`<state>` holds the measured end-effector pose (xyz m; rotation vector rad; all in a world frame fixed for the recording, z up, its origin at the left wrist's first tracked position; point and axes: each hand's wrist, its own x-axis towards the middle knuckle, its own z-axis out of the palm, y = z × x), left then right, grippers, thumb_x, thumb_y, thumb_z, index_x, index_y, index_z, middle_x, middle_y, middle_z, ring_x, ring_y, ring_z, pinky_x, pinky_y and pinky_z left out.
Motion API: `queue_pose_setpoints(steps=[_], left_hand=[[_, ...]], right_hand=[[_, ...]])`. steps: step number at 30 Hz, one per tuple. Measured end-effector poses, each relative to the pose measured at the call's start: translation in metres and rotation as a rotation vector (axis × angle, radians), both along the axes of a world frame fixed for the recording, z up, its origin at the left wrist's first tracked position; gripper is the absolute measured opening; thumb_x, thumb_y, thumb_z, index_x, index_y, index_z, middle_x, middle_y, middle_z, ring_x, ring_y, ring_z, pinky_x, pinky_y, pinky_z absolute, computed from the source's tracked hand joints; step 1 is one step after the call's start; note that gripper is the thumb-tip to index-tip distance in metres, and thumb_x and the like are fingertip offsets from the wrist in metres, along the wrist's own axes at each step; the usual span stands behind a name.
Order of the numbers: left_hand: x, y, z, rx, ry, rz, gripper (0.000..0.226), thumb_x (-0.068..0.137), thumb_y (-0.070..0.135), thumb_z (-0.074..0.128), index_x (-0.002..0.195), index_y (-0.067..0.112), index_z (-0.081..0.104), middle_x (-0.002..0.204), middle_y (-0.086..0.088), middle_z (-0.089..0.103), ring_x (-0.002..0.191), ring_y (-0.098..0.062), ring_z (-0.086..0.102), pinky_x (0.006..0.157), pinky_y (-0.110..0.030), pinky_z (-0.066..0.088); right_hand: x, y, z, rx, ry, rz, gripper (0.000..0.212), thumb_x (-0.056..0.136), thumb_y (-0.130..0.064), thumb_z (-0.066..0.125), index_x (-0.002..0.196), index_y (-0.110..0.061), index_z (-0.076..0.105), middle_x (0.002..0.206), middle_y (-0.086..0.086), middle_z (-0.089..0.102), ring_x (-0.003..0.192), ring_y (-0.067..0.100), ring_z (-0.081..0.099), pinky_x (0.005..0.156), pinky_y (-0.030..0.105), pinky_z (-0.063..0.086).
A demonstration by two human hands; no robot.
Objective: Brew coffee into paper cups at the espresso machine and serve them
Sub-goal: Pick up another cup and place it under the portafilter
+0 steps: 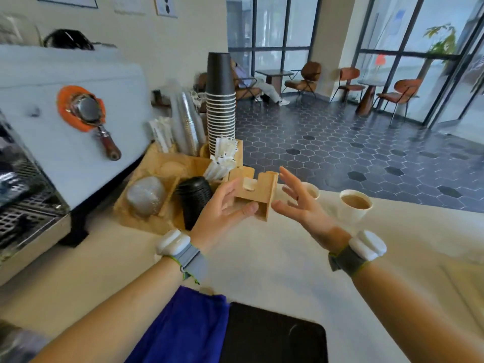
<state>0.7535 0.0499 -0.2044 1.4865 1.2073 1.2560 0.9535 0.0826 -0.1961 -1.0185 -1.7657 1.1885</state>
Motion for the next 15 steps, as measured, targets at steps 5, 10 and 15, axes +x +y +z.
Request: queue_pose_setpoints(steps=[5, 10, 15], left_hand=[[-0.075, -0.051, 0.008, 0.036, 0.015, 0.066, 0.076, 0.07, 0.05, 0.073, 0.137, 0.036, 0.038, 0.133, 0.024, 0.042, 0.128, 0.008, 0.037, 0.106, -0.026, 0.032], [-0.168, -0.123, 0.012, 0.065, 0.014, 0.191, 0.069, 0.063, 0.059, 0.075, 0.124, 0.049, 0.043, 0.132, 0.021, 0.045, 0.125, 0.015, 0.037, 0.103, -0.019, 0.034], [-0.217, -0.165, 0.013, 0.103, 0.035, 0.28, 0.07, 0.07, 0.048, 0.074, 0.131, 0.04, 0.042, 0.139, 0.018, 0.043, 0.126, 0.012, 0.039, 0.1, -0.02, 0.037]], right_hand=[[-0.074, -0.036, 0.017, -0.007, 0.046, 0.111, 0.069, 0.075, -0.049, 0.061, 0.133, -0.056, 0.026, 0.153, -0.015, 0.023, 0.141, 0.014, 0.023, 0.11, 0.033, 0.024], [-0.166, -0.085, 0.024, -0.01, 0.034, 0.239, 0.069, 0.088, -0.036, 0.059, 0.144, -0.045, 0.021, 0.146, -0.022, 0.024, 0.141, 0.012, 0.02, 0.108, 0.031, 0.023], [-0.224, -0.124, 0.027, -0.019, 0.067, 0.344, 0.075, 0.081, -0.041, 0.066, 0.14, -0.045, 0.021, 0.155, -0.01, 0.019, 0.141, 0.014, 0.02, 0.107, 0.023, 0.027]])
